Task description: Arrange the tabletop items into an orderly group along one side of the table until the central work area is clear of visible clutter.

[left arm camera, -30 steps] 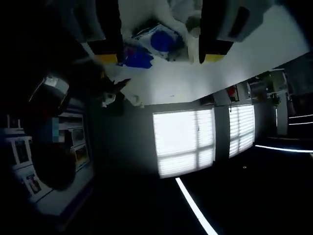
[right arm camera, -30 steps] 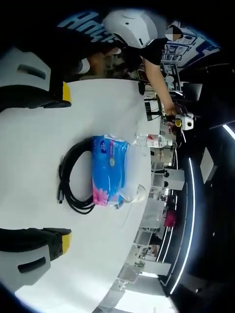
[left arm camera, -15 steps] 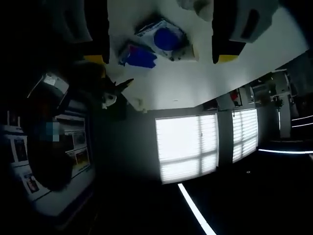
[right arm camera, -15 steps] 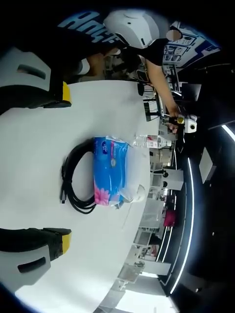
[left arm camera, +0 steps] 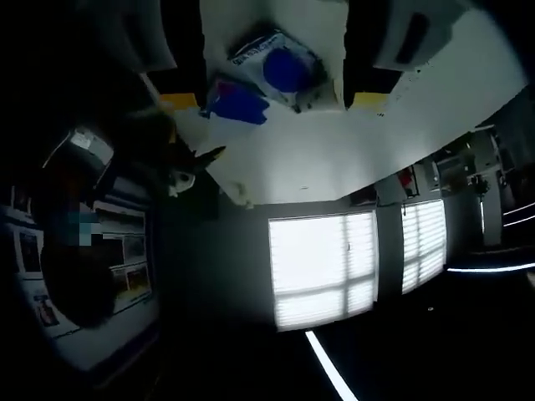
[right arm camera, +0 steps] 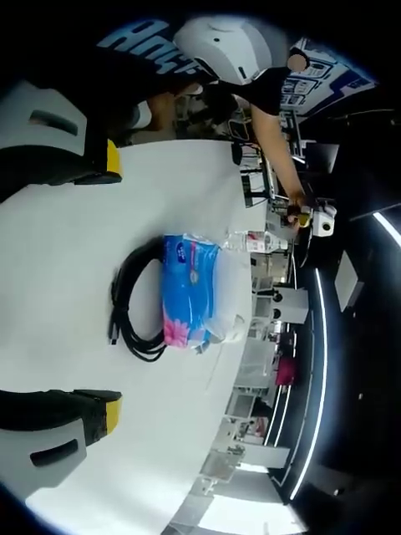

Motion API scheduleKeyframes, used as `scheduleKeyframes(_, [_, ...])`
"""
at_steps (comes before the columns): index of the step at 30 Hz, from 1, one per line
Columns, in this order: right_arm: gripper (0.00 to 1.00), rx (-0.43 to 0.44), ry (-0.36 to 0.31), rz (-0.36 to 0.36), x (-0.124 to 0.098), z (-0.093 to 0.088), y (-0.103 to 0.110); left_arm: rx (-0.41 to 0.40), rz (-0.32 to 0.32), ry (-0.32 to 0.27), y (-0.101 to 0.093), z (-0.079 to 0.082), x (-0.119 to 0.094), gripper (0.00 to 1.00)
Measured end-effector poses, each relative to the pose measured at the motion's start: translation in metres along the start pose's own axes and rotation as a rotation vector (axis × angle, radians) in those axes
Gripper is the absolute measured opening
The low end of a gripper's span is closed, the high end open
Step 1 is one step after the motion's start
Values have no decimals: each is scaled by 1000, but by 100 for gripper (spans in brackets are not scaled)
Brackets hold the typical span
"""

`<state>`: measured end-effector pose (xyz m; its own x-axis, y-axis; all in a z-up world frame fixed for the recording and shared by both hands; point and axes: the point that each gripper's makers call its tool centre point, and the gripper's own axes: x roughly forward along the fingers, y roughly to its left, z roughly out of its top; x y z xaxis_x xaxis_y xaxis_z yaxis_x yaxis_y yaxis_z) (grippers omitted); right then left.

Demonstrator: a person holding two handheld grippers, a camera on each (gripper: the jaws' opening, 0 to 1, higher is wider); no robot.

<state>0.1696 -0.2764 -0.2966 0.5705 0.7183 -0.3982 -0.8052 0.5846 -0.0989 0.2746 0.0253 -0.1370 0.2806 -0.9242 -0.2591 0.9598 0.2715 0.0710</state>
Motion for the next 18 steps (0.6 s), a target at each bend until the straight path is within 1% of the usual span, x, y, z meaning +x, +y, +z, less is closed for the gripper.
scheduleKeyframes(3, [100, -9, -5, 9, 0, 2, 2, -18, 3, 28, 4, -3, 8, 63])
scheduleKeyframes(5, [100, -12, -7, 13, 0, 3, 3, -25, 10, 31, 7, -3, 12, 63])
scheduleKeyframes(7, [100, -15, -12, 21, 1, 4, 5, -44, 24, 56, 12, -5, 17, 62])
scheduleKeyframes(8, [100, -17, -13, 23, 1, 4, 5, -46, 26, 66, 12, -7, 20, 61])
scheduleKeyframes(13, [100, -21, -15, 34, 3, 3, 7, -62, 43, 103, 15, -10, 33, 63])
scheduleKeyframes(14, [100, -21, -16, 35, 4, 3, 7, -66, 59, 117, 18, -12, 35, 63])
scheduleKeyframes(16, [100, -24, -15, 41, 5, 4, 8, -59, 73, 126, 21, -12, 40, 64])
scheduleKeyframes(18, [100, -26, -18, 46, 5, 5, 9, -70, 99, 136, 27, -12, 44, 64])
